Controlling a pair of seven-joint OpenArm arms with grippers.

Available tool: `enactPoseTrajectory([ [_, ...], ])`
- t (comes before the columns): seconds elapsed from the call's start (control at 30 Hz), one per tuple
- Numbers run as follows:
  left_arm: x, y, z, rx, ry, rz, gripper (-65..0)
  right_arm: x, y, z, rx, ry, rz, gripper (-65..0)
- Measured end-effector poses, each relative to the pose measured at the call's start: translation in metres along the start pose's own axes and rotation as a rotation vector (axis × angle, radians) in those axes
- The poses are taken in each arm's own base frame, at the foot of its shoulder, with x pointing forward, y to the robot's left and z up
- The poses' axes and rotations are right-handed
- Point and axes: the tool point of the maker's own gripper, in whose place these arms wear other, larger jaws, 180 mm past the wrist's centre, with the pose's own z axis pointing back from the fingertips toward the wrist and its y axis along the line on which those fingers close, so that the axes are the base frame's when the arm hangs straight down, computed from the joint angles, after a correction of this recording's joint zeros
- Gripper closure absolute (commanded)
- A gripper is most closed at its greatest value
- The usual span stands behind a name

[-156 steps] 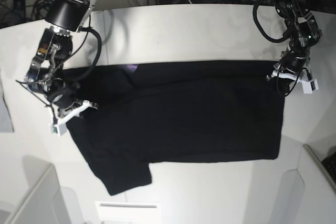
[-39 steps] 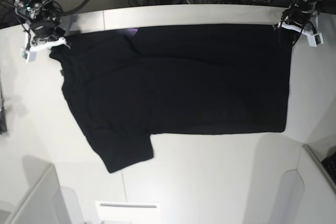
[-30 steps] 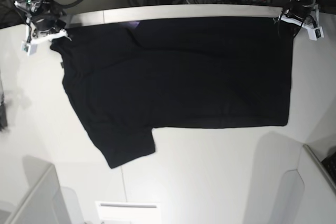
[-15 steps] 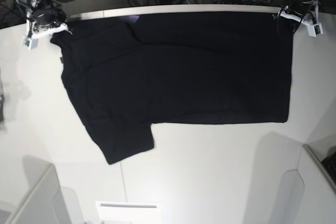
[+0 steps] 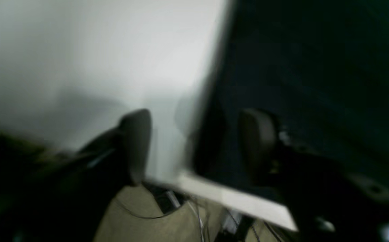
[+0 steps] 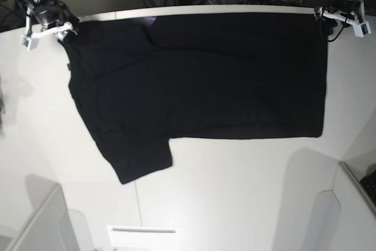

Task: Fold the T-shirt properly
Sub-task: 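Reach both grippers down to the hem corners of the shirt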

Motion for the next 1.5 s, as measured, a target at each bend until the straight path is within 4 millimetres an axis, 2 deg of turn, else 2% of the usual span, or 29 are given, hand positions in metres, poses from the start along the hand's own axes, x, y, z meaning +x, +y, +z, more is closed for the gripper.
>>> enactPoseTrajectory([
  [0.13, 0.012, 0.031, 0.012, 0.083, -0.04, 0.032, -44.9, 0.002, -0.015, 0.004, -0.039, -0.011, -0.021, -36.6],
  [0.23, 0.027, 0.043, 0.018, 0.124, -0.084, 0.04, -44.9, 0.013, -0.009, 0.006, -0.034, -0.037, -0.009, -36.6],
  [0.37, 0.06, 0.032, 0.028, 0.111, -0.172, -0.015, -44.8, 0.039, 0.017, 0.009, 0.021, -0.11, 0.041, -36.6],
  [0.53, 0.078, -0.003, 0.013, 0.017, -0.186, -0.084, -43.6, 0.048, 0.056, 0.001, 0.114, -0.102, 0.158, -36.6],
  [0.63, 0.086, -0.019, 0.006, -0.034, -0.186, -0.138, -33.6, 0.066, 0.078, -0.002, 0.162, -0.135, 0.22, -36.6],
  [0.7, 0.097, -0.024, 0.004, -0.047, -0.203, -0.163, -22.7, 0.081, 0.091, -0.002, 0.189, -0.169, 0.25, -36.6],
  [0.83, 0.114, -0.03, 0.002, -0.056, -0.246, -0.16, -1.2, 0.096, 0.105, -0.006, 0.217, -0.188, 0.271, -36.6],
  [0.87, 0.116, -0.031, 0.001, -0.058, -0.25, -0.155, 0.0, 0.1, 0.107, -0.006, 0.219, -0.196, 0.27, -36.6],
  [1.07, 0.134, -0.03, 0.0, -0.051, -0.285, -0.164, 0.0, 0.114, 0.12, -0.017, 0.251, -0.203, 0.255, -36.6],
  [1.2, 0.135, -0.036, -0.003, -0.072, -0.286, -0.166, 0.0, 0.12, 0.124, -0.03, 0.265, -0.186, 0.24, -36.6],
  [1.27, 0.138, -0.043, -0.008, -0.076, -0.282, -0.175, 0.0, 0.126, 0.125, -0.039, 0.269, -0.175, 0.229, -36.6],
  [1.37, 0.142, -0.071, -0.016, -0.162, -0.276, -0.236, 0.0, 0.132, 0.127, -0.049, 0.275, -0.161, 0.214, -36.6],
  [1.5, 0.137, -0.088, -0.037, -0.209, -0.231, -0.234, 0.0, 0.15, 0.141, -0.056, 0.307, -0.17, 0.21, -36.6],
])
